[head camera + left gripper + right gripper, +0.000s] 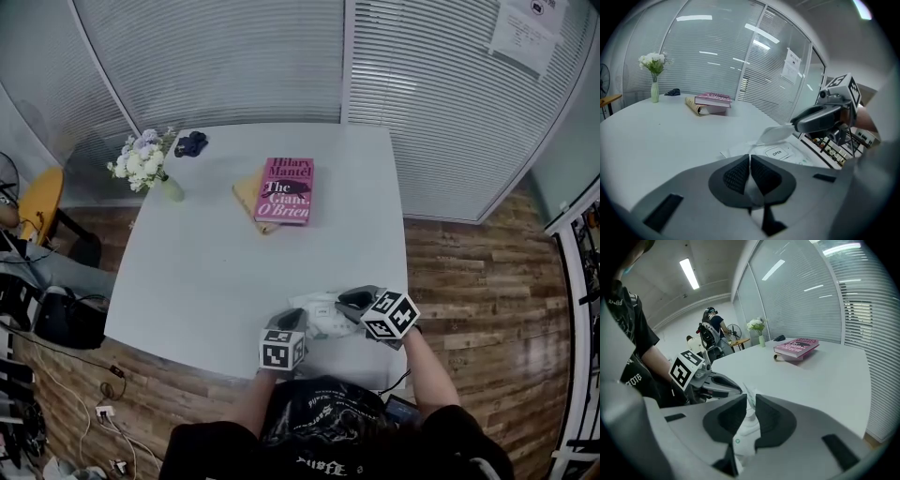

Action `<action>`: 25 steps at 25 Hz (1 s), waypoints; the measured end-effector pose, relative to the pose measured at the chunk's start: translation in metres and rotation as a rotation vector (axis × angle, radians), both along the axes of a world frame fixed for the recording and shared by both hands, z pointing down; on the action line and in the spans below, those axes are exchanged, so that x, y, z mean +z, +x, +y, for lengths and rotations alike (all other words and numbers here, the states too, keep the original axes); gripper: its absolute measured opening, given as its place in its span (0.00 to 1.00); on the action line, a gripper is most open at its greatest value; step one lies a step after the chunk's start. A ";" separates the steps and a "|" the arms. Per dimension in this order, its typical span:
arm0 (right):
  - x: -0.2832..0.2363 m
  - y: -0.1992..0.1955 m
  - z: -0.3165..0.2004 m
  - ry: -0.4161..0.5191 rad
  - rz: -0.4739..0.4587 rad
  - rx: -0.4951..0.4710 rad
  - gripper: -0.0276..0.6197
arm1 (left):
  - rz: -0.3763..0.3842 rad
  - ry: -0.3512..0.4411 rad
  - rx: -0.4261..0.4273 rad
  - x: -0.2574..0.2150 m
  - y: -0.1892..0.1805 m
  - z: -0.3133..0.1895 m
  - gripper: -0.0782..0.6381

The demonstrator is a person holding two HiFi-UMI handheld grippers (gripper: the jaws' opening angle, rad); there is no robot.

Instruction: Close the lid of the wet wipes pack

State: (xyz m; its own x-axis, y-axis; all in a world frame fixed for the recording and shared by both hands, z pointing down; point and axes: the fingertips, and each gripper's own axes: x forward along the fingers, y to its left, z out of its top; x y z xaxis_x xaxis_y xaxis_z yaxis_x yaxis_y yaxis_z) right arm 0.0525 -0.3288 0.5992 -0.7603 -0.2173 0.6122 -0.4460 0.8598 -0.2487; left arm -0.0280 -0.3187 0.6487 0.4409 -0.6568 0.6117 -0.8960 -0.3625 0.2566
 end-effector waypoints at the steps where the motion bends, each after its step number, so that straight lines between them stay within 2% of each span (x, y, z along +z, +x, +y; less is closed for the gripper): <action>1: 0.001 0.000 0.003 0.002 0.001 0.000 0.13 | 0.009 -0.002 -0.010 0.000 -0.002 0.001 0.13; 7: 0.020 0.003 0.019 -0.018 0.032 -0.002 0.16 | 0.043 -0.004 -0.076 -0.001 -0.020 0.006 0.13; 11: 0.033 0.003 0.028 -0.016 0.061 0.000 0.16 | 0.067 0.032 -0.109 -0.015 -0.027 0.006 0.13; 18: 0.047 0.001 0.028 -0.020 0.068 0.053 0.06 | 0.060 0.094 -0.082 -0.034 -0.018 0.009 0.13; 25: 0.051 0.000 0.025 -0.029 0.069 0.107 0.05 | 0.060 0.115 -0.034 -0.039 -0.003 0.009 0.13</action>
State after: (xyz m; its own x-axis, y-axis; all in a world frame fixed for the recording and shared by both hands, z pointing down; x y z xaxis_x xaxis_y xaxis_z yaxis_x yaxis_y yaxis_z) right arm 0.0522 -0.3042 0.6501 -0.6894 -0.2765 0.6695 -0.5516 0.7995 -0.2378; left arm -0.0307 -0.3102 0.6094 0.4502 -0.7364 0.5050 -0.8928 -0.3618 0.2683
